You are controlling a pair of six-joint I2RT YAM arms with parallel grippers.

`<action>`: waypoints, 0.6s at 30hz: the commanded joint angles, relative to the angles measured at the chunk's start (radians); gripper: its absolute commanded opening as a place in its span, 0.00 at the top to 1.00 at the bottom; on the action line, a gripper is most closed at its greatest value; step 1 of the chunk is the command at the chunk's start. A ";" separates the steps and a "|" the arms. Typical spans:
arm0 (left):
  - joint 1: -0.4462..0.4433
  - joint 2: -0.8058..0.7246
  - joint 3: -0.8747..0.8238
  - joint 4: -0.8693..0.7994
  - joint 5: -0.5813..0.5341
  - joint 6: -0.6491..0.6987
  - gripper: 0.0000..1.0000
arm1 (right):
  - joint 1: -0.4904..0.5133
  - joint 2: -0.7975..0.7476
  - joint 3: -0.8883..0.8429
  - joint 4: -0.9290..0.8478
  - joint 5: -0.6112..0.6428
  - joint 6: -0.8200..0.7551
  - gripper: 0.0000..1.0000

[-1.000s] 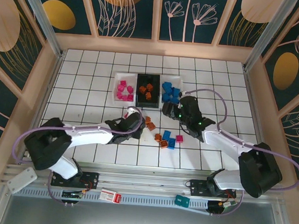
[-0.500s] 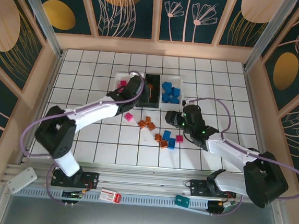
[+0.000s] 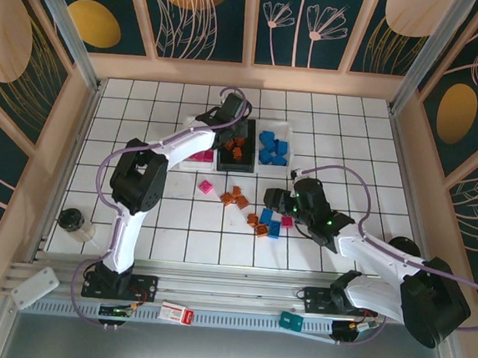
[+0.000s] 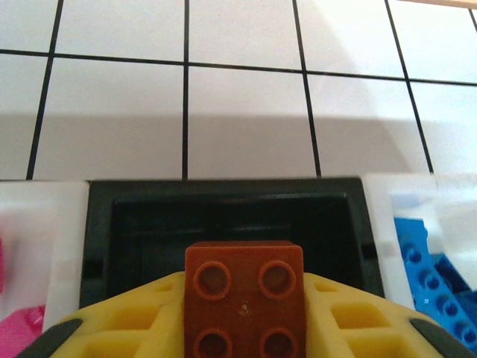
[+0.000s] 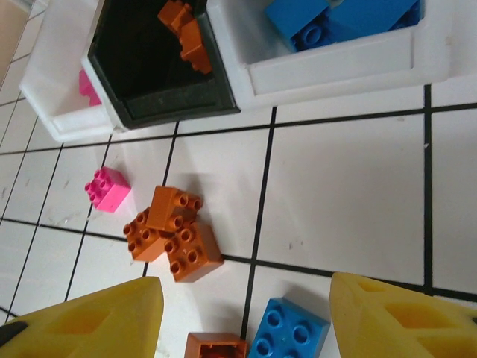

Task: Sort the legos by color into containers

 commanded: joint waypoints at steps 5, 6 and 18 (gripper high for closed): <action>0.008 0.011 0.124 -0.101 0.087 -0.002 0.39 | 0.074 0.001 -0.008 -0.060 -0.033 -0.020 0.38; 0.007 -0.014 0.108 -0.085 0.108 -0.008 0.35 | 0.087 0.008 -0.004 -0.069 -0.025 -0.023 0.38; -0.097 -0.574 -0.504 0.192 0.138 -0.073 0.01 | 0.290 0.230 0.173 -0.195 0.239 -0.086 0.38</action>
